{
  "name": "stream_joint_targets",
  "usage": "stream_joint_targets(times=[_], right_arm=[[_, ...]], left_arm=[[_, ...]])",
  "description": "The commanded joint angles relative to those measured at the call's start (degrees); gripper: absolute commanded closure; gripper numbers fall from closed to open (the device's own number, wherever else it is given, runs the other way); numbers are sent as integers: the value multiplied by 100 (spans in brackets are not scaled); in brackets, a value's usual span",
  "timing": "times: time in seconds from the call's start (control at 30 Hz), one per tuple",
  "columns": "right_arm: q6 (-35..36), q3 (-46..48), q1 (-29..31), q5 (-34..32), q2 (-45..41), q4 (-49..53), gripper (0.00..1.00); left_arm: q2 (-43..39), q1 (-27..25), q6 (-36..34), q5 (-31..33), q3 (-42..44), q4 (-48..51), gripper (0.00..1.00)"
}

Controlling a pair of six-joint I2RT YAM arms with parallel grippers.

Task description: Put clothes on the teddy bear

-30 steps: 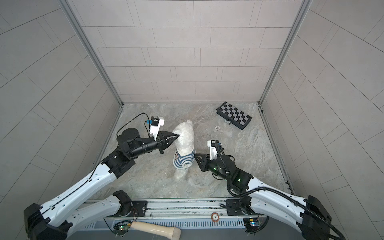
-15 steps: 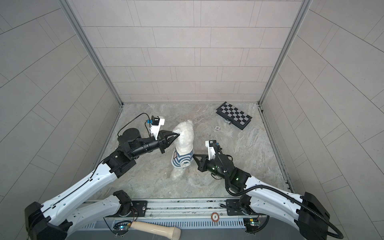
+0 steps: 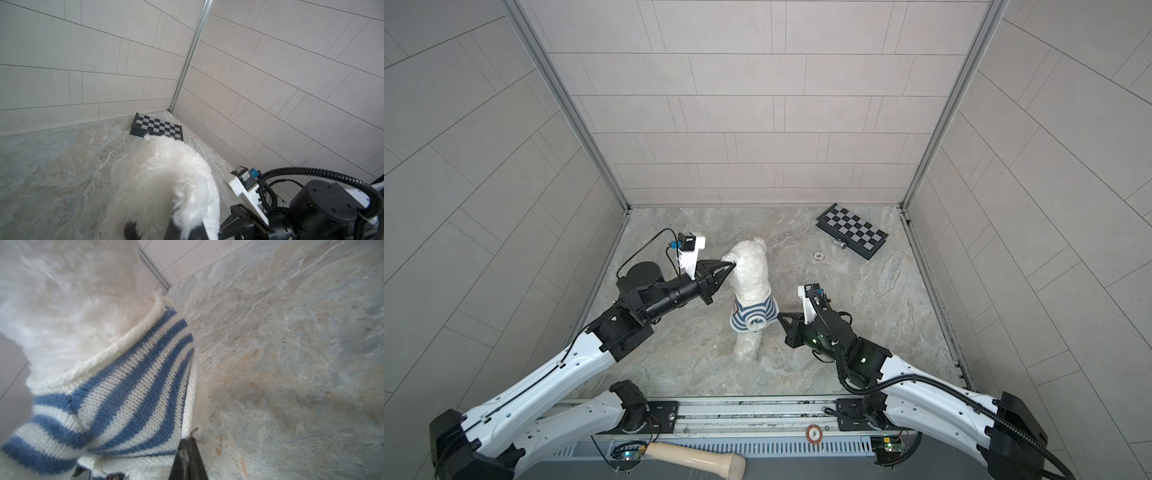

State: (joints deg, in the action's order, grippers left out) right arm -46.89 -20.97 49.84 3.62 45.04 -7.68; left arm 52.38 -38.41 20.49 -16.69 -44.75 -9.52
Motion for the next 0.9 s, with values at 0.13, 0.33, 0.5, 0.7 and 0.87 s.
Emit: stream_joint_targets(times=[0.13,0.33,0.5,0.7,0.87], right_arm=[[402,-46,-9,-177,196,607,100],[540,-66,-1,-75,436,588,100],[713,-226,8,211,643,533,100],[983,-468,69,621,921,44,100],[1284,-537,87,747,960,-137,99]], left_arm=[[-365,1,331,969,149,-498,100],[-545,-15,779,2191,206,-163,100],[-469,-70,1044,2853,142,173,100],[-157,-207,1368,2976,182,80,100],[-5,-246,1544,2932,70,291,100]])
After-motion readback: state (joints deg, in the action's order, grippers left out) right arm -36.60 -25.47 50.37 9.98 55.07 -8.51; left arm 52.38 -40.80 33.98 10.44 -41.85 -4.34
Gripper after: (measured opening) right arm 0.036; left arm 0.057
